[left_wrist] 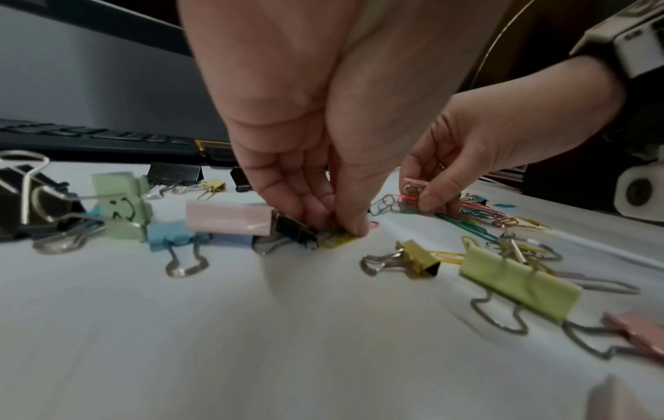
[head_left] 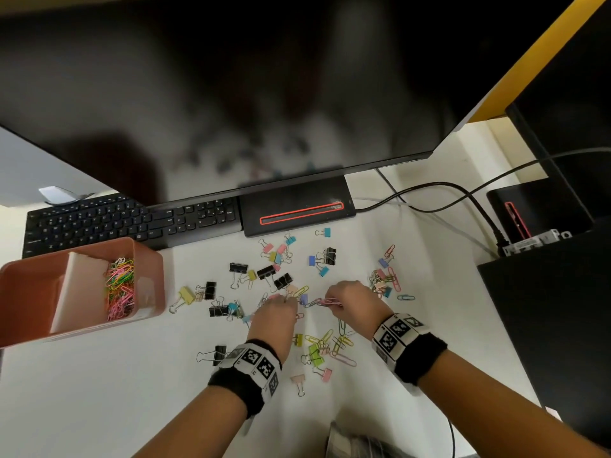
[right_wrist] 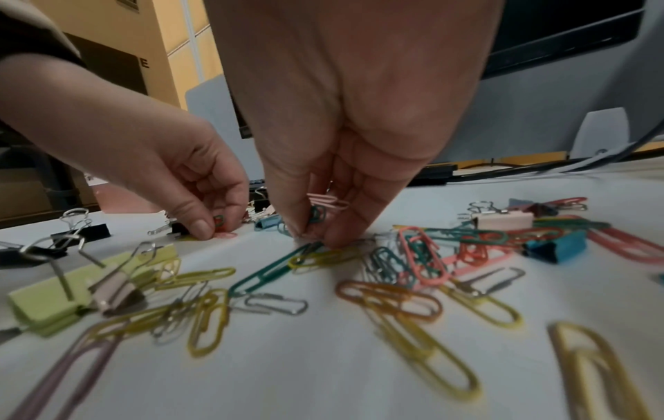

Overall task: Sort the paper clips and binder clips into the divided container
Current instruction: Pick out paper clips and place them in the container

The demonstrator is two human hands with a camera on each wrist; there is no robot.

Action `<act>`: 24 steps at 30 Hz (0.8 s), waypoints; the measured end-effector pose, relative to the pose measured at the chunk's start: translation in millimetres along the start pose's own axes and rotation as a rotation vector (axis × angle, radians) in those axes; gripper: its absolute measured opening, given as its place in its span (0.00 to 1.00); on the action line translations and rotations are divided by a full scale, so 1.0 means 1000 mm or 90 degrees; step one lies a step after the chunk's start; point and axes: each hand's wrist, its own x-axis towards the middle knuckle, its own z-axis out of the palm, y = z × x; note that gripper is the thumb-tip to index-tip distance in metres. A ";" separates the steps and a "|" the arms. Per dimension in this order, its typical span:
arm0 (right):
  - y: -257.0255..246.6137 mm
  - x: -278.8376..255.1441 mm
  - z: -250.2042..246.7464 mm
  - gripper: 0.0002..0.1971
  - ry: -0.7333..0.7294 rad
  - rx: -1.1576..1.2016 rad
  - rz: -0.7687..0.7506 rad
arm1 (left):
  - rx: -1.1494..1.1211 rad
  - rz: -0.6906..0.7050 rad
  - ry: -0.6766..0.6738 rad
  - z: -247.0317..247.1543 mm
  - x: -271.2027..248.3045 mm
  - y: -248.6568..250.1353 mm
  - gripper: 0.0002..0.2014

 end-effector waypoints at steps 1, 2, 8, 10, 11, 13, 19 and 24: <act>0.000 -0.002 -0.001 0.10 0.008 0.013 0.001 | 0.013 0.005 -0.004 -0.001 0.000 -0.001 0.09; 0.001 -0.004 -0.002 0.10 0.018 0.027 0.000 | 0.021 0.011 -0.004 -0.001 0.001 -0.001 0.09; -0.004 -0.023 -0.017 0.09 0.067 0.064 0.021 | 0.065 0.041 -0.030 -0.005 0.002 0.001 0.18; -0.008 -0.029 -0.020 0.09 0.074 0.062 0.025 | 0.082 0.046 -0.051 -0.006 0.002 0.001 0.16; -0.010 -0.031 -0.021 0.10 0.083 0.061 0.024 | 0.084 0.040 -0.057 -0.007 0.003 0.001 0.15; -0.015 -0.035 -0.022 0.12 0.094 0.053 0.028 | 0.073 0.029 -0.062 -0.007 0.004 0.000 0.13; -0.046 -0.033 -0.031 0.10 0.138 0.032 0.026 | -0.069 0.061 -0.033 -0.015 -0.003 -0.006 0.16; -0.104 -0.018 -0.044 0.08 0.197 0.092 -0.068 | -0.338 -0.001 0.179 -0.066 -0.051 -0.054 0.05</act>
